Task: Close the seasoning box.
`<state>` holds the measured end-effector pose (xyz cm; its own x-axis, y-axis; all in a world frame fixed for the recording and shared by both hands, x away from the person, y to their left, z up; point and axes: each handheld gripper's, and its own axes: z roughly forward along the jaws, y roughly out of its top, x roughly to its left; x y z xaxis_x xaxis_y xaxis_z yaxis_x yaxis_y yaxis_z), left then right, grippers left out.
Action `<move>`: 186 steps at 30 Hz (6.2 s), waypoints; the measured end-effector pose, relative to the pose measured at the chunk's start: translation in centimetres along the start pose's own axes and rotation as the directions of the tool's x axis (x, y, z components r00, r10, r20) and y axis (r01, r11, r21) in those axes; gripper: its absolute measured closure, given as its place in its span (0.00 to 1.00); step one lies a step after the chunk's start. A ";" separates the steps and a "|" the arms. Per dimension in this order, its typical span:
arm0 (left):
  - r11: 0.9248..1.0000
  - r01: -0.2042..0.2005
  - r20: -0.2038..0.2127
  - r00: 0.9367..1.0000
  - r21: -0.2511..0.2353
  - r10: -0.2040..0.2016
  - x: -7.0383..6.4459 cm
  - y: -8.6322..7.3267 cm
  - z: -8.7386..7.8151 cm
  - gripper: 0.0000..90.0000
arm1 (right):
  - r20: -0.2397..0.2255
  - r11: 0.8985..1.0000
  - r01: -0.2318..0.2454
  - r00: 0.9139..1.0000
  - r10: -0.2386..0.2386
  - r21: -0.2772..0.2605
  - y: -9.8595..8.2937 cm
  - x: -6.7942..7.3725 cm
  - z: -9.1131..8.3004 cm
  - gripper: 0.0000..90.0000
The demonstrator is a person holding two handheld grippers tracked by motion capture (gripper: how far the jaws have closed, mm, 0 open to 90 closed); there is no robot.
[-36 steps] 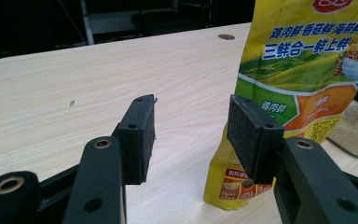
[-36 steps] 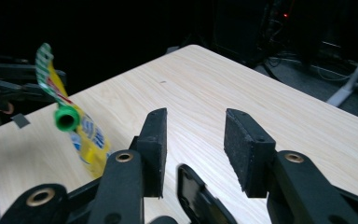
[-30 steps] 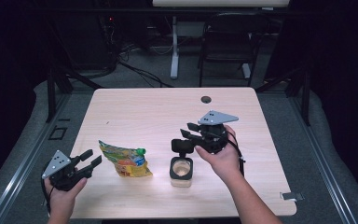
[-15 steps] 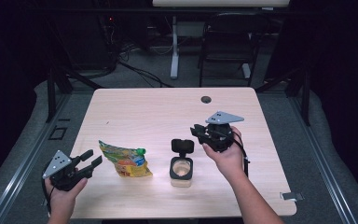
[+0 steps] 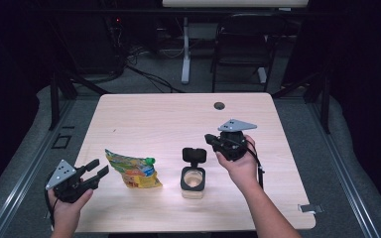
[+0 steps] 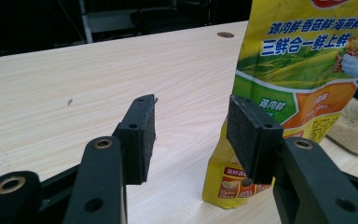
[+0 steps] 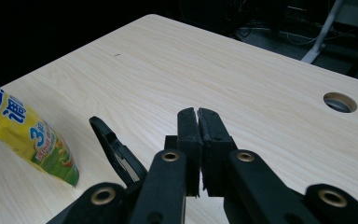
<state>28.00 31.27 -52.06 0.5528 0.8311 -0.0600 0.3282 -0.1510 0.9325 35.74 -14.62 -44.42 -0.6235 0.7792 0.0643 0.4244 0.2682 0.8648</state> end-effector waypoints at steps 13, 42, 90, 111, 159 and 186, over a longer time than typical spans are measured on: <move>1.000 -0.002 0.001 1.000 -0.002 0.002 0.0 0.0 0.0 0.58 | -0.009 1.000 -0.022 1.000 0.022 0.021 -0.1 0.0 0.9 1.00; 0.999 -0.031 0.035 0.999 0.007 0.031 -3.1 1.5 -1.0 0.69 | -0.082 1.000 -0.002 0.997 0.001 -0.009 -0.6 1.2 0.8 1.00; 0.993 -0.112 0.282 0.955 0.042 0.096 -15.1 -0.4 8.5 0.90 | -0.109 1.000 -0.008 0.994 0.006 -0.024 -0.6 1.6 0.8 0.98; 0.987 -0.133 0.334 0.938 0.086 0.097 -16.6 -1.0 10.4 0.68 | -0.114 1.000 -0.005 0.994 0.002 -0.031 -0.6 1.7 0.7 0.97; 0.986 -0.143 0.351 0.931 0.087 0.104 -16.9 -1.2 11.0 0.68 | -0.163 0.999 0.010 0.986 -0.017 -0.047 -1.6 3.0 -0.1 0.95; 0.983 -0.152 0.352 0.930 0.098 0.109 -17.0 -1.2 11.0 0.68 | -0.161 0.997 0.054 0.985 -0.062 -0.057 -3.1 4.4 -0.6 0.91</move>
<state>26.65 11.47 -56.06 0.8194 0.5676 -0.0796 0.3135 -0.3276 0.8913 31.29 -12.32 -46.56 -0.7462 0.6597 0.0895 0.3522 0.2771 0.8939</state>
